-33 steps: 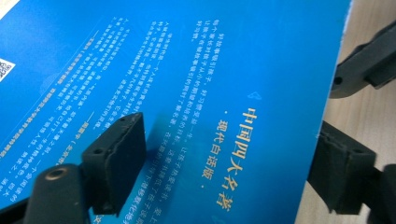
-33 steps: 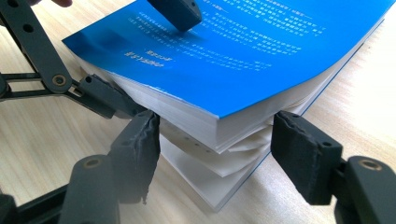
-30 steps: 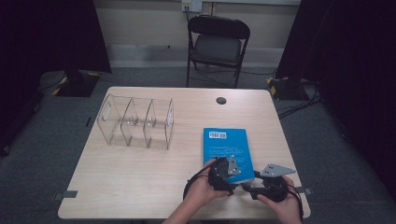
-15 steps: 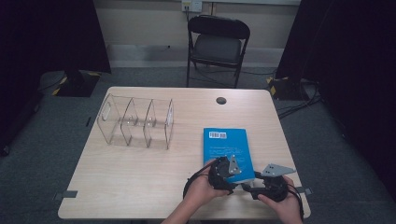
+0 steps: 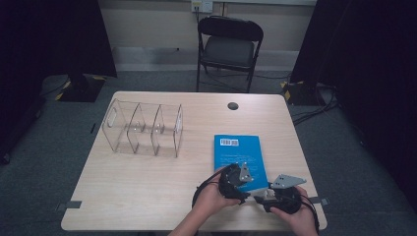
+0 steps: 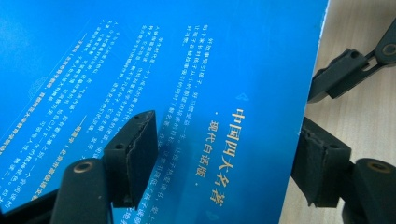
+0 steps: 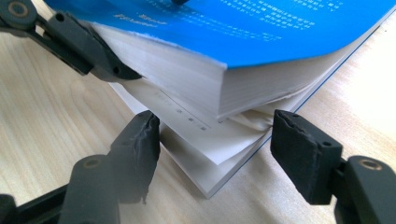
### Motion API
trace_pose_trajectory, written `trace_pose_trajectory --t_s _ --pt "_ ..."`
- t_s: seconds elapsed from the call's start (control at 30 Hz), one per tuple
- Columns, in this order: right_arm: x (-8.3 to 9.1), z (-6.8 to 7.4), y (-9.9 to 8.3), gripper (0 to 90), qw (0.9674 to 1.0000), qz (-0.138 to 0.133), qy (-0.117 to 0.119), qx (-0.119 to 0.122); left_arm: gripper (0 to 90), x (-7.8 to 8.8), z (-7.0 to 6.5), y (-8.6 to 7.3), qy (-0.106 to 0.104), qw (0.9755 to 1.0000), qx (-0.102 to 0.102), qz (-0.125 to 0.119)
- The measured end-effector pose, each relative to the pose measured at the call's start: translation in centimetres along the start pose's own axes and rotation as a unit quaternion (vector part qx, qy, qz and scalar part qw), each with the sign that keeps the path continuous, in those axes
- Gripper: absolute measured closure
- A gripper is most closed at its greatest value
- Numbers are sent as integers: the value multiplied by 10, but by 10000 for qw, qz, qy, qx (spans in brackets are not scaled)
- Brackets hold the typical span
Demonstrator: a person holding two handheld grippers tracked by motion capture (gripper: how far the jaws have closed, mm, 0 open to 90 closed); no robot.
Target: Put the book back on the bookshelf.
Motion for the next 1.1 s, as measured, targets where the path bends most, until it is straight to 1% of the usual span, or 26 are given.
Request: trace_pose_trajectory --t_s 0.07,0.13,0.23,0.3,0.37,0.4,0.43,0.47,0.5,0.57,0.63,0.67,0.7,0.73,0.83,0.9,1.03,1.1 --pt "1 0 1 336 10000 -57 -12 33 294 0 -1 0 12 10000 -5 -50" --pt "3 -1 4 346 9998 -177 8 -26 285 0 -1 -1 1 10000 -55 -31" --pt "4 -2 5 349 9997 -199 52 -108 276 -1 -2 -1 27 10000 -82 -14" --pt "4 -1 5 350 9997 -209 14 -81 263 -1 -2 -1 24 10000 -94 -18" --pt "5 -1 6 352 9997 -218 -12 -55 259 -1 -2 -2 13 10000 -49 -74" --pt "5 -1 6 352 9997 -228 1 -71 255 0 -2 -2 -33 10000 -10 -93" --pt "5 -1 6 352 9997 -228 1 -71 238 0 -2 -2 -33 10000 -10 -93" --pt "5 -2 7 354 9996 -272 23 -102 224 0 -2 -3 -87 9998 103 -147" --pt "5 -2 7 354 9996 -273 27 -99 214 0 -2 -3 -101 9998 96 -150" --pt "5 -2 7 355 9996 -283 22 -82 208 -1 -3 -3 -67 9999 12 -130" --pt "6 -2 8 355 9996 -285 0 -80 172 -3 -5 -3 -30 9999 -23 -98" --pt "6 -2 8 355 9995 -292 -3 -85 158 -4 -6 -3 12 10000 -52 -65" --pt "6 -2 9 355 9995 -306 2 -78 152 -5 -6 -3 88 9998 -146 -62" --pt "6 -2 9 356 9994 -329 11 -87 151 -6 -6 -2 124 9998 -162 -53" --pt "7 -1 11 357 9993 -367 -24 -59 154 -7 -5 -1 123 9998 -130 -38" --pt "8 -1 11 357 9993 -372 -39 -65 163 -7 -3 -1 111 9999 -44 -90" --pt "8 -1 11 357 9992 -379 -38 -74 164 -7 -3 -1 131 9998 6 -118" --pt "8 -1 12 357 9992 -398 -36 -91 159 -8 -3 -1 171 9998 -26 -87"
Point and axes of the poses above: each handheld gripper's, and its own axes: x roughly backward along the jaws, y roughly out of its top, z roughly to its left, the point moved 5 cm from there along -x, roughly forward along the jaws, and after that the axes turned 7 degrees about -z, right-handed, at the moved point
